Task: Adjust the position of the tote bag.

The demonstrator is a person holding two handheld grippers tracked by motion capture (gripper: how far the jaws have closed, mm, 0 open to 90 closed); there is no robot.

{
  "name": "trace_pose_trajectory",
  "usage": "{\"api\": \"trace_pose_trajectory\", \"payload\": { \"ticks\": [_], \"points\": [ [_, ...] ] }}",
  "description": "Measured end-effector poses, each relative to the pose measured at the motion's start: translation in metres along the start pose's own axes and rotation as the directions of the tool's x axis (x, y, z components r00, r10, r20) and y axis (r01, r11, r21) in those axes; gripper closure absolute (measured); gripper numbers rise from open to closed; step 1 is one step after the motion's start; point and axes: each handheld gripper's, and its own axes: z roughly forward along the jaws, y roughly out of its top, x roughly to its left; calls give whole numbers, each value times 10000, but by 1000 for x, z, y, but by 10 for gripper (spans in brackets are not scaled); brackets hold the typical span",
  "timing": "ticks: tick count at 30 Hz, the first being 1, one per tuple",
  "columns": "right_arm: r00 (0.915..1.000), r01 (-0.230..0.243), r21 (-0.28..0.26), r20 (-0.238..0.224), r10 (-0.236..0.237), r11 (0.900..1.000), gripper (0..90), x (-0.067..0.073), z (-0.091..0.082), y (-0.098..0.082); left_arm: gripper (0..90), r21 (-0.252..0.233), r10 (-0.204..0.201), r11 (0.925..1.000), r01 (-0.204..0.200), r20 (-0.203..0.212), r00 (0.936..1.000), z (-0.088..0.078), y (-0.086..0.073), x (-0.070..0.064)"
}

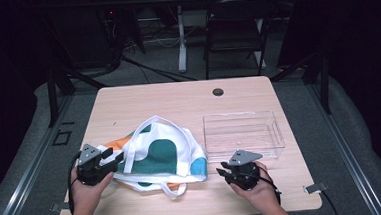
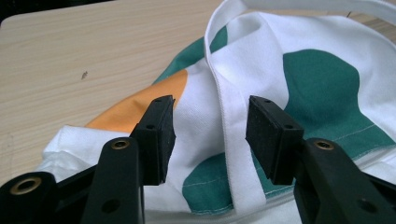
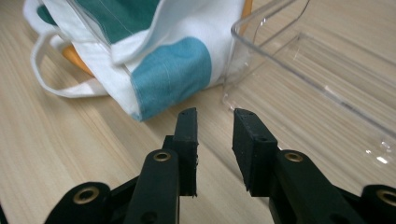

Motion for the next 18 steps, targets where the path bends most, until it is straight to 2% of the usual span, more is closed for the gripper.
{"api": "trace_pose_trajectory", "payload": {
  "ticks": [7, 13, 16, 18],
  "points": [
    [9998, -178, -17, -75, 178, 9998, 701, 2, 4, 0, 571, 474, 272, 9985, -276, 102, 9996, 4, -1, -7],
    [9992, -382, 72, -124, 383, 9992, 661, 2, 8, 1, 593, 841, -100, 9964, 68, 369, 9993, 7, -5, -5],
    [9992, -380, 142, -150, 382, 9992, 663, 1, 9, 1, 608, 900, -185, 9958, 143, 454, 9988, 7, -5, -4],
    [9983, -458, 119, -355, 462, 9989, 692, 1, 10, 2, 618, 1025, -210, 9946, 153, 546, 9983, 9, -6, -4]
  ]
}}
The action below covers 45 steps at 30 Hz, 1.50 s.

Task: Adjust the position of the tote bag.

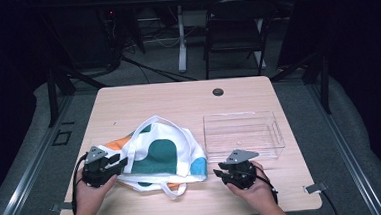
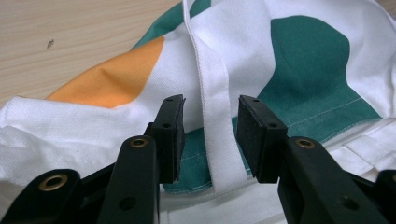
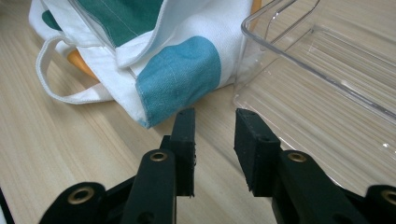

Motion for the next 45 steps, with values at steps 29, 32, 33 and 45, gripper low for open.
{"api": "trace_pose_trajectory", "payload": {
  "ticks": [29, 32, 33, 45],
  "points": [
    [9999, 101, -16, -58, -101, 9999, 691, 0, -1, -6, 643, 1023, -204, 9947, 132, 695, 9974, 24, 1, 4],
    [10000, 74, 18, 10, -74, 10000, 688, 0, -2, -7, 642, 1045, -186, 9945, 108, 733, 9971, 24, 2, 4],
    [10000, 68, 25, -7, -68, 10000, 685, 0, -2, -7, 641, 1053, -179, 9944, 100, 745, 9971, 25, 2, 4],
    [10000, -25, -71, 53, 25, 10000, 666, -1, -4, -8, 649, 1112, -31, 9938, -86, 1047, 9945, 26, 3, 3]
  ]
}}
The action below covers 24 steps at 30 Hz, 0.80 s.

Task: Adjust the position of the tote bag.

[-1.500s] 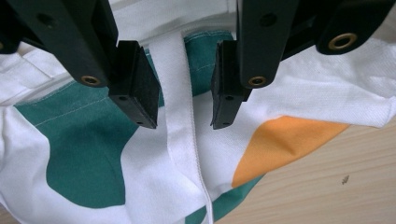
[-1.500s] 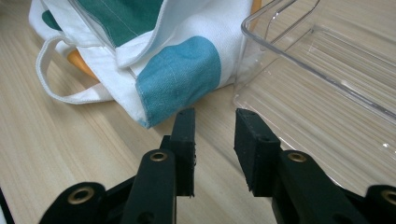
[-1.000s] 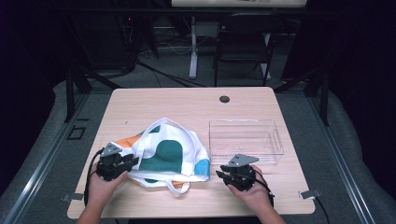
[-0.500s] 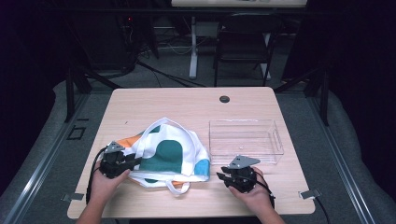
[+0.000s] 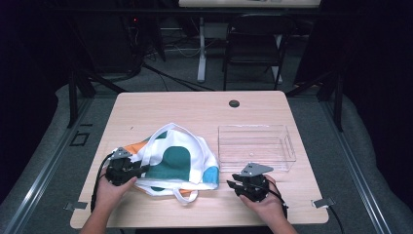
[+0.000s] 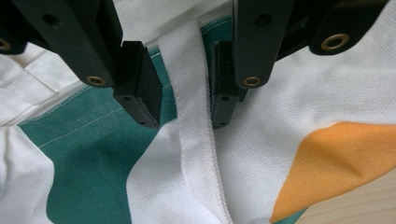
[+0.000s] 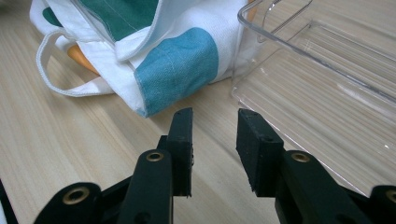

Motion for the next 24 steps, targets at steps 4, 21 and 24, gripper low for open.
{"api": "trace_pose_trajectory", "payload": {
  "ticks": [4, 21, 24],
  "points": [
    [10000, -3, -25, -30, 3, 10000, 664, 0, 0, 1, 670, 32, 20, 10000, -21, 34, 10000, -1, 0, -1],
    [9999, 40, -125, -119, -41, 9999, 655, 1, 3, 2, 852, 234, 377, 9990, -380, 148, 9992, -6, -1, -5],
    [9999, 51, -136, -133, -53, 9999, 653, 1, 2, 2, 868, 211, 498, 9985, -501, 134, 9987, -6, -1, -5]
  ]
}}
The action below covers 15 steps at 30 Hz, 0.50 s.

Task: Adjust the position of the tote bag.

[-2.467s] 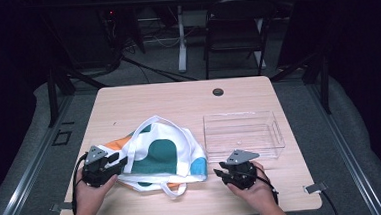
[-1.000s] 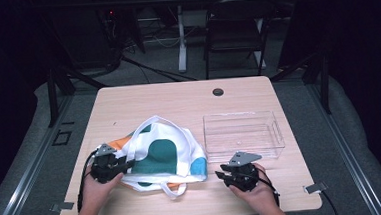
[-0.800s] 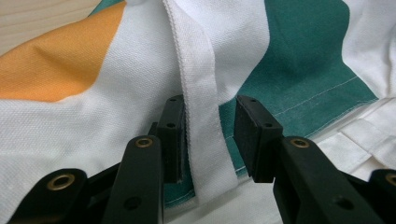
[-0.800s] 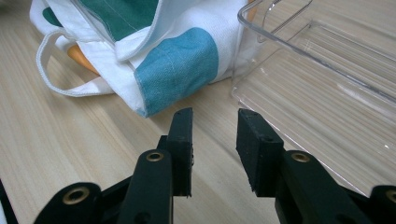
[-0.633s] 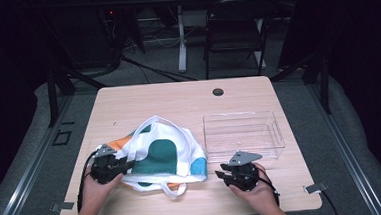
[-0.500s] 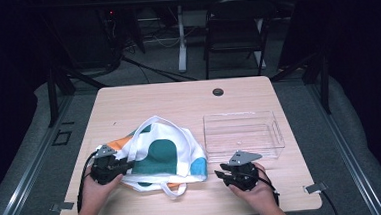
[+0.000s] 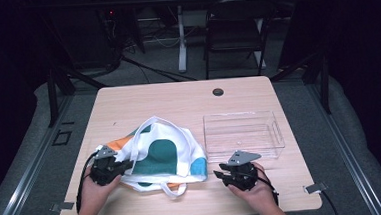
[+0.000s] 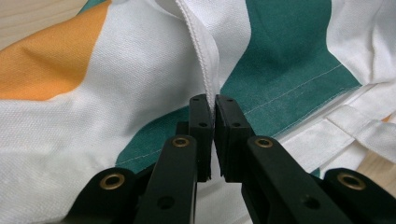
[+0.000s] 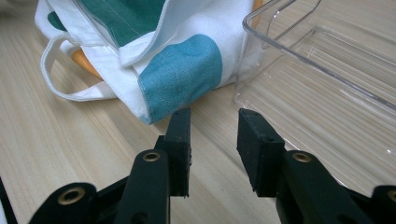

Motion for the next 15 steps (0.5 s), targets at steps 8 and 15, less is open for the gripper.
{"api": "trace_pose_trajectory", "payload": {
  "ticks": [8, 15],
  "points": [
    [9999, 121, 27, -39, -121, 9999, 643, 2, 2, 0, 880, -224, 2, 9997, -1, 40, 10000, -5, 1, 0],
    [10000, 69, -64, -16, -69, 10000, 642, 1, 0, 0, 881, -298, 102, 9995, -103, -33, 9999, -8, 3, 0]
  ]
}}
